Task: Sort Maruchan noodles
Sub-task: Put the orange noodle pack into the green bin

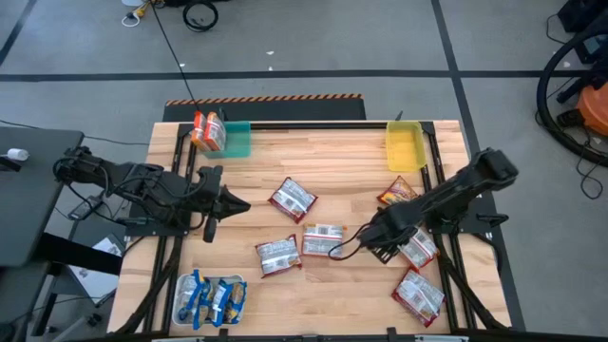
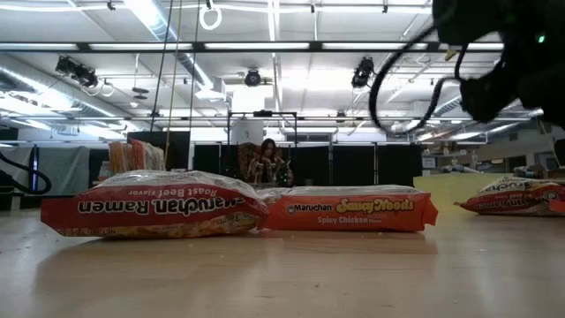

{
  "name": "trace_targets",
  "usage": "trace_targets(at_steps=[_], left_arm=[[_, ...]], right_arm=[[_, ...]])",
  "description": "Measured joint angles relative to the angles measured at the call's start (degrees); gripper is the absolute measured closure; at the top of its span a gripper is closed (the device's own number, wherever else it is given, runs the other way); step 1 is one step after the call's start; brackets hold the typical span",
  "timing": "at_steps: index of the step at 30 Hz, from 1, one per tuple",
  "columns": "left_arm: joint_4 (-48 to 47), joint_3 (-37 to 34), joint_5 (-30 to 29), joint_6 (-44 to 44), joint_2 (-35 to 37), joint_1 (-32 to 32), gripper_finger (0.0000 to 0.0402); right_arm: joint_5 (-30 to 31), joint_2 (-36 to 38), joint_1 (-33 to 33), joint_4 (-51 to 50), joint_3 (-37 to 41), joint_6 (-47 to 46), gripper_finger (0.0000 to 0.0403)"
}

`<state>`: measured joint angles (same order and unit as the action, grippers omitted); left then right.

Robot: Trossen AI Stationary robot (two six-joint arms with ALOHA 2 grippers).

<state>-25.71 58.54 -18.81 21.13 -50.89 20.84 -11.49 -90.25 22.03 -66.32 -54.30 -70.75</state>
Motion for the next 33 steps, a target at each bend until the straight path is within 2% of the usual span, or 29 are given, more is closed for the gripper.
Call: trace_targets(at_steps=[6, 11, 15, 21, 23, 29, 33], left_arm=[[-0.01, 0.0, -0.76, -1.3, 0.01, 0.04, 0.0372], [-0.02, 0.0, -1.55, -1.47, 0.0, 0.02, 0.0372], [1.24, 0.0, -2.97, -3.4, 0.0, 0.02, 0.0372], [9.42, 0.0, -4.54, -8.87, 0.04, 0.0, 0.0372], [9.08, 1.28, -4.49, -11.48, 0.07, 0.0, 0.0372], [5.74, 7.45, -5.72, -18.85, 0.26, -1.1, 0.037], [5.17, 8.15, -5.98, -23.61, -1.65, -2.93, 0.0335]], right_arm=[[-1.35, -7.52, -0.63, 0.85, -0.04, -1.06, 0.0164], [1.53, -10.84, -1.56, 0.88, -0.18, -0.56, 0.0173], [2.93, -11.55, -1.6, 0.4, -0.26, -2.95, 0.0221], [6.35, -9.38, -1.65, 1.58, -0.26, -4.9, 0.0352], [7.39, -8.01, -1.65, 1.87, -1.28, -3.84, 0.0386], [9.55, -0.56, -2.67, -2.79, -12.75, 3.36, 0.0396], [12.09, 4.94, -4.59, 2.21, -21.8, 21.1, 0.0395]])
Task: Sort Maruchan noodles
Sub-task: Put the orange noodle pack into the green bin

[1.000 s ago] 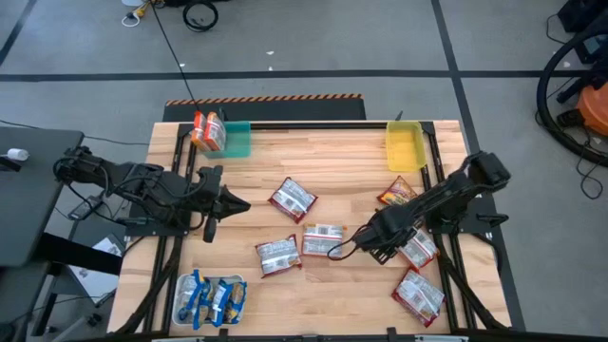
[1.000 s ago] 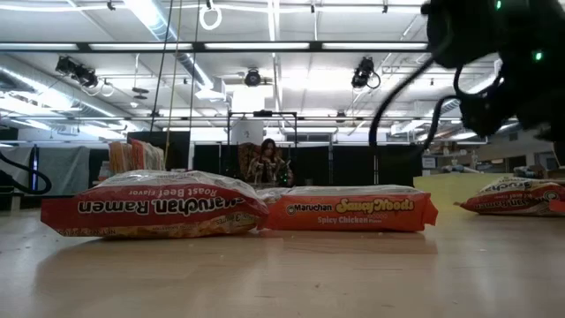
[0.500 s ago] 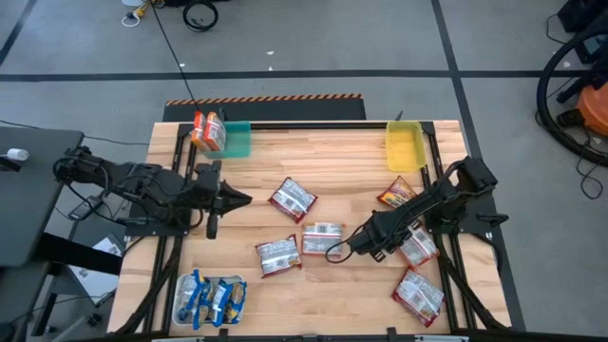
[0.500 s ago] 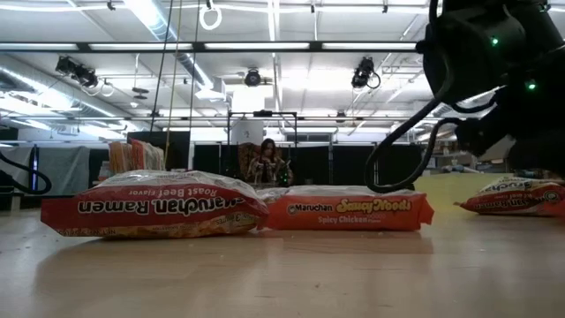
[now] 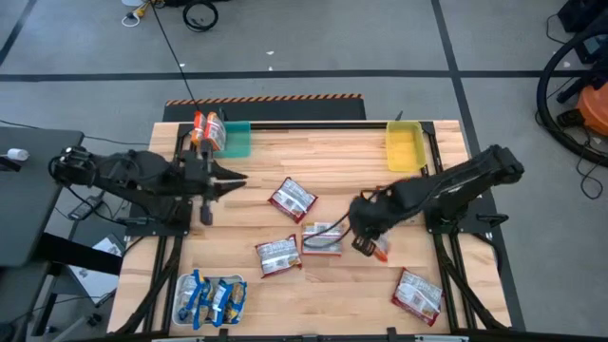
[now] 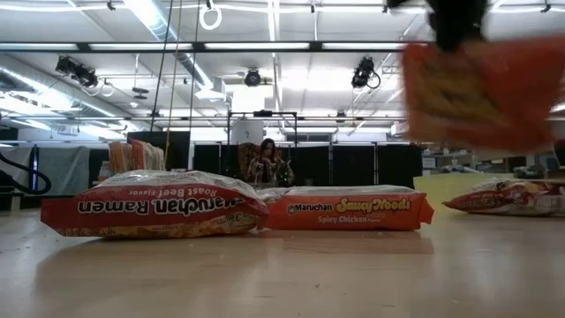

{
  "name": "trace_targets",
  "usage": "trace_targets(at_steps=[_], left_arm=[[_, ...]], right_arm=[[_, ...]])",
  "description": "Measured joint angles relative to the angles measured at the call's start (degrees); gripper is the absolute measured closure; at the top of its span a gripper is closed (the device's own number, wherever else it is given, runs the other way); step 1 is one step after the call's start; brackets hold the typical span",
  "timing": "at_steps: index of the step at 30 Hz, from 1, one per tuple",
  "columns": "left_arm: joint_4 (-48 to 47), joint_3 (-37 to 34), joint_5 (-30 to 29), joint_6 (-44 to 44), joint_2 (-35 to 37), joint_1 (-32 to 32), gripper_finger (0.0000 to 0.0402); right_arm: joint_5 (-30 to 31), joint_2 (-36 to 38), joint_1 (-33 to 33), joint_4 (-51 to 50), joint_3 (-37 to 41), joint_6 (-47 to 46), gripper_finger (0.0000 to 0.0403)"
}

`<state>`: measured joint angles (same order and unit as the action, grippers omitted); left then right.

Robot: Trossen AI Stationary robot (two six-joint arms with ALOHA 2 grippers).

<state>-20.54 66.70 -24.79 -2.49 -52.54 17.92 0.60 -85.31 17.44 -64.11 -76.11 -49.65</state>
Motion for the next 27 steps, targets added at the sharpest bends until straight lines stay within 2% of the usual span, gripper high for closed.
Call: trace_targets(at_steps=[3, 5, 10, 15, 21, 27], left_arm=[[-0.48, -0.04, 0.4, -3.58, -4.27, -0.89, 0.029], [-0.6, -0.15, 2.12, -4.73, -8.04, -1.72, 0.0254], [2.92, -0.15, 13.33, -4.32, -17.14, -6.32, 0.0164], [12.46, -0.07, 23.21, -6.95, -24.68, -10.46, 0.0095], [21.34, -0.2, 37.68, -6.85, -30.81, -13.02, 0.0084], [27.63, -0.11, 39.43, -7.39, -35.67, -14.52, 0.0085]], right_arm=[[-1.84, 2.59, -2.62, 6.99, -4.23, 13.41, 0.0396], [-7.1, 3.71, -4.94, 11.62, -5.9, 18.44, 0.0398], [-22.79, 3.77, -10.38, 18.41, -7.18, 21.41, 0.0398], [-30.1, 2.31, -13.59, 20.84, -7.18, 23.58, 0.0398], [-33.44, 1.9, -16.99, 23.66, -7.18, 24.09, 0.0399], [-34.35, 1.92, -19.61, 27.33, -7.18, 25.3, 0.0398]])
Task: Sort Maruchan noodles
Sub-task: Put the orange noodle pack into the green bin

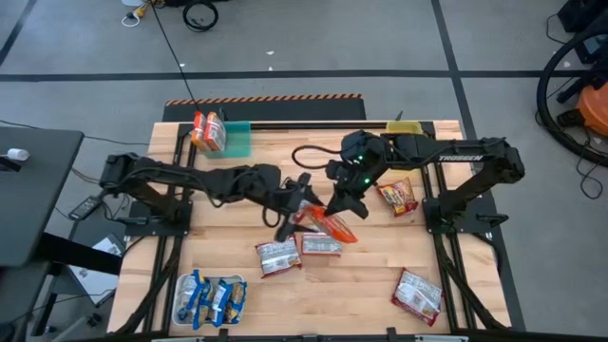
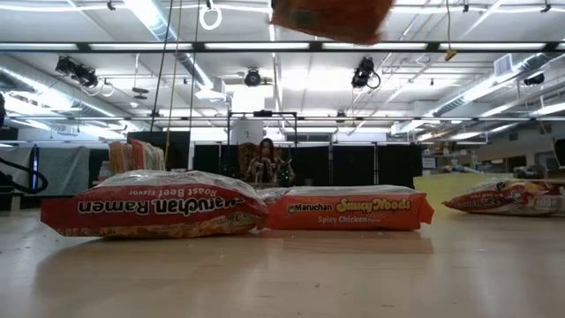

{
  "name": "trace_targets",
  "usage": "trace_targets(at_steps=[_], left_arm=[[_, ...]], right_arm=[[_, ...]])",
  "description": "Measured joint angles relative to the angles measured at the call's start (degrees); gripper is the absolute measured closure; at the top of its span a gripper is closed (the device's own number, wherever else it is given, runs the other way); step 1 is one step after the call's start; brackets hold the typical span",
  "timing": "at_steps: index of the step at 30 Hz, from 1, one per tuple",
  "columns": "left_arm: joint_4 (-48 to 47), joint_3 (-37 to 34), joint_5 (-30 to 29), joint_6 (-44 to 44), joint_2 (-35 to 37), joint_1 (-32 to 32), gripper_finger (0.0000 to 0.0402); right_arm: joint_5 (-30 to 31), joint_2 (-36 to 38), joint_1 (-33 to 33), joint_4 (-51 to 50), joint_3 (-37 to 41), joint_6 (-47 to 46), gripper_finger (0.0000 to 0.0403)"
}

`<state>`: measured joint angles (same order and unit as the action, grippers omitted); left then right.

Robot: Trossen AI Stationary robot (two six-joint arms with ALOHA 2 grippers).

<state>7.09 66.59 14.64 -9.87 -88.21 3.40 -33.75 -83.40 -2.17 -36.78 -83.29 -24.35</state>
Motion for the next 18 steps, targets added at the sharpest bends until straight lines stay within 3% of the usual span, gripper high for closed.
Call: trace_targets(at_steps=[4, 9, 13, 18], left_arm=[[-0.69, 0.0, -0.87, -3.0, -0.09, -0.82, 0.0113], [-5.39, 1.0, -1.07, -3.21, 1.9, -2.22, 0.0192], [-16.62, 5.28, -2.61, -5.5, 2.41, -3.78, 0.0261], [-38.09, 16.11, -7.32, -9.05, 2.61, -6.27, 0.027]], right_arm=[[-0.32, 0.02, -0.86, 2.82, -0.07, 0.14, 0.0398], [1.46, 0.09, -1.03, 5.58, -0.07, 0.57, 0.0393], [5.61, 0.11, -1.55, 7.18, -0.04, -2.43, 0.0362], [4.5, 0.99, -4.0, 10.37, -2.58, -2.68, 0.0291]])
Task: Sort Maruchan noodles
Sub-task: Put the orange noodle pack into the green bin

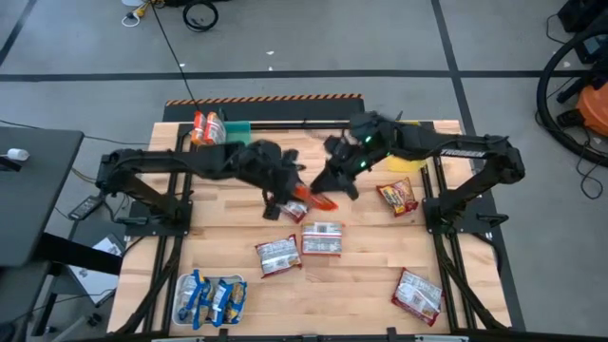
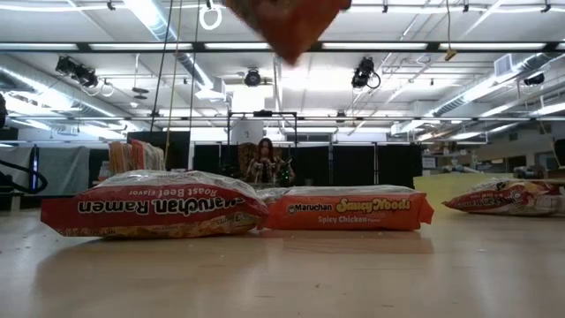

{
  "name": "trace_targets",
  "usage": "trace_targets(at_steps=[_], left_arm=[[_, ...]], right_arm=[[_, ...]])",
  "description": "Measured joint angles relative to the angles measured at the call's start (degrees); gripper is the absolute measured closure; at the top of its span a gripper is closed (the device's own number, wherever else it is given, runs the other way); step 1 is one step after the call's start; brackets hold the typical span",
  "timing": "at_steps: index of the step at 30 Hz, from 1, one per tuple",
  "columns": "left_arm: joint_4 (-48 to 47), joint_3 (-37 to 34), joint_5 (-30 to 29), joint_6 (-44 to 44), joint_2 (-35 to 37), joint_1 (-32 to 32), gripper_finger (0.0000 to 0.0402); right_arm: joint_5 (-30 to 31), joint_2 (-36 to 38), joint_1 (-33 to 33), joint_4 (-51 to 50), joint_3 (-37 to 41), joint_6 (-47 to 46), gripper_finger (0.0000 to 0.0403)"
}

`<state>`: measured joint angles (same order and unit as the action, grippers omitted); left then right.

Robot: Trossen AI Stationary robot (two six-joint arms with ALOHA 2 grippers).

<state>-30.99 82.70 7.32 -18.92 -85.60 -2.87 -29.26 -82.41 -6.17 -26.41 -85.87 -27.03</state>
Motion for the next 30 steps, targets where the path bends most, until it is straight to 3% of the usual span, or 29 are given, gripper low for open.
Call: trace_targets(at_steps=[4, 7, 10, 14, 19, 24, 30], left_arm=[[-19.54, 9.64, -9.8, 1.5, 0.16, -3.75, 0.027], [-32.3, 14.6, -15.17, 7.51, 0.87, -10.63, 0.0261], [-37.25, 14.24, -15.41, 17.4, 1.14, -21.0, 0.0261], [-35.64, 8.87, -15.24, 26.27, 1.29, -36.14, 0.0267], [-26.22, -1.53, -10.37, 32.19, -0.38, -49.7, 0.0266], [-19.71, -10.38, -8.85, 38.56, -2.28, -54.38, 0.0265], [-13.85, -15.81, -10.1, 45.1, -2.69, -54.87, 0.0264]], right_arm=[[1.76, 4.27, -2.15, -1.74, -3.6, 1.6, 0.0251], [9.05, 7.65, -1.82, -5.63, -3.58, 5.57, 0.0244], [18.62, 11.17, -0.14, -10.35, -3.62, 8.04, 0.0246], [29.29, 13.61, 2.63, -14.88, -1.63, 8.16, 0.0247], [32.46, 15.42, 5.57, -14.72, 3.53, 4.08, 0.0247], [32.63, 14.76, 8.21, -13.89, 8.44, -0.23, 0.0247], [32.63, 14.05, 9.59, -10.31, 12.93, -2.81, 0.0247]])
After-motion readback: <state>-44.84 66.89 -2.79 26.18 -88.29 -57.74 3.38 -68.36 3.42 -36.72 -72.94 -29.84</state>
